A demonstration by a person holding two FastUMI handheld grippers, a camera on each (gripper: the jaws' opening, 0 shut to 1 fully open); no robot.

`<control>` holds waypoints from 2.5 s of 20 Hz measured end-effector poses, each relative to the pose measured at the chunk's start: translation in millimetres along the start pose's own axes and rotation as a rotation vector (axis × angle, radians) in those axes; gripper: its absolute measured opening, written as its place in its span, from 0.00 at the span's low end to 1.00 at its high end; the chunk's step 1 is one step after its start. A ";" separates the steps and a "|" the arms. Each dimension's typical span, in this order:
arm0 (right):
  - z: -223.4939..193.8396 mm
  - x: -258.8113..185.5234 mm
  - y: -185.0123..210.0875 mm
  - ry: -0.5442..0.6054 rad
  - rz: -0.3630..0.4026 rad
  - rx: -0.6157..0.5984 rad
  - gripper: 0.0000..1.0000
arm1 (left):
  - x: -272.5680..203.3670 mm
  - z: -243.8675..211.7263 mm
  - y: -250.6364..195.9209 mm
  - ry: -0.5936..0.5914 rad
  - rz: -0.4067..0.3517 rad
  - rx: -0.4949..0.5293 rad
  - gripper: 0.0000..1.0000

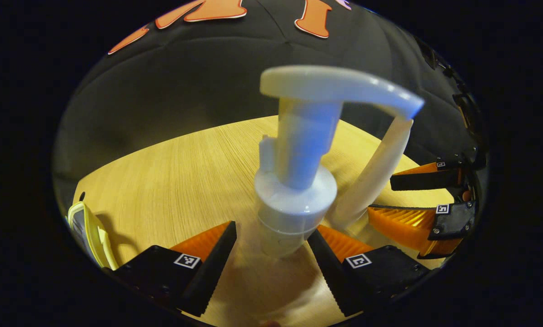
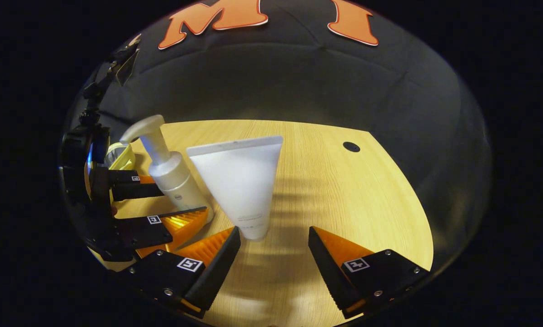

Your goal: First open the suitcase, pack the skin care products into it, and then close the suitcase.

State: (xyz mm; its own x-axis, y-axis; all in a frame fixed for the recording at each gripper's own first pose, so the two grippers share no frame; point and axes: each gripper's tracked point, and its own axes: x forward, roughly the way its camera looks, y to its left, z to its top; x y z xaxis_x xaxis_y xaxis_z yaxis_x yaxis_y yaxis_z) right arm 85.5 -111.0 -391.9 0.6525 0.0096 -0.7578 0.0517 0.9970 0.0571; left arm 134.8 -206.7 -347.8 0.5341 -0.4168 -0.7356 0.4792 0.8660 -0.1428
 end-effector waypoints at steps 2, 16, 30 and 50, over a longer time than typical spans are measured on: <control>-4.4 7.5 4.3 0.012 0.010 -0.004 0.97 | 4.4 -2.2 0.8 0.010 -0.012 -0.003 1.00; -13.5 55.2 17.1 0.040 0.059 0.086 0.94 | -5.0 19.6 10.1 0.002 -0.030 -0.074 0.60; 17.5 7.4 34.2 -0.011 0.068 0.094 0.50 | -89.6 46.7 63.7 -0.109 0.137 -0.129 0.59; 88.7 -171.4 161.7 -0.238 0.283 -0.104 0.48 | -344.9 42.3 162.1 -0.325 0.499 -0.256 0.59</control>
State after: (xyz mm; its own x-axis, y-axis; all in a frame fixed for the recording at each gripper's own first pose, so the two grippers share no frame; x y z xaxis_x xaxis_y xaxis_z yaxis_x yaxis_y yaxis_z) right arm 49.1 41.8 -195.2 0.7878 0.2802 -0.5486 -0.2248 0.9599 0.1674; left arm 57.8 65.7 -89.2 0.8523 0.0250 -0.5224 -0.0405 0.9990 -0.0184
